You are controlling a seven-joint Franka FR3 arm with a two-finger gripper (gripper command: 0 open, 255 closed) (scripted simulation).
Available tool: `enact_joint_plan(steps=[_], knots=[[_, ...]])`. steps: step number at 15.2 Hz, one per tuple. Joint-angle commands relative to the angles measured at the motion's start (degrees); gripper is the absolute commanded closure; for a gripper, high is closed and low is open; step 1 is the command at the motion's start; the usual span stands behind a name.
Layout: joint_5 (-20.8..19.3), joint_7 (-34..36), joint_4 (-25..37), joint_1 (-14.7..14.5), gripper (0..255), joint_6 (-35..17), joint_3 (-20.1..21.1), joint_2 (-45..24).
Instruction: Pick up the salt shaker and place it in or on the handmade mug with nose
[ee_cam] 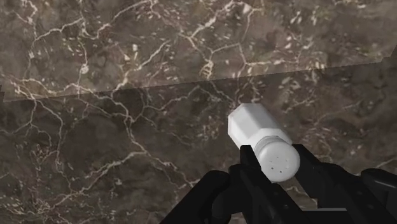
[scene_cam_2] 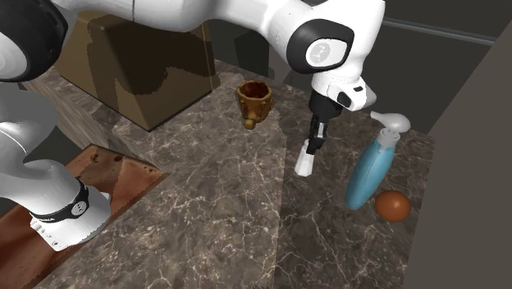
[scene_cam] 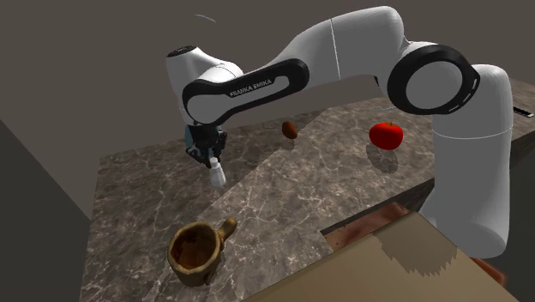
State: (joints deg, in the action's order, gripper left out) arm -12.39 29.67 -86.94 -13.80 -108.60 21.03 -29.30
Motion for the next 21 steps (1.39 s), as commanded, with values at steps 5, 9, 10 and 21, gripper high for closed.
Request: enact_joint_plan(steps=[5, 9, 10, 21], knots=[[0.52, -0.42, 1.84, 0.05, 255, 3.15, 0.23, 1.06], [0.85, -0.72, 3.93, -0.03, 255, 5.86, 0.41, 1.74], [0.92, -0.79, 4.50, -0.06, 255, 6.55, 0.44, 1.88], [1.32, -1.45, 12.15, -0.71, 255, 14.68, 0.73, 2.48]])
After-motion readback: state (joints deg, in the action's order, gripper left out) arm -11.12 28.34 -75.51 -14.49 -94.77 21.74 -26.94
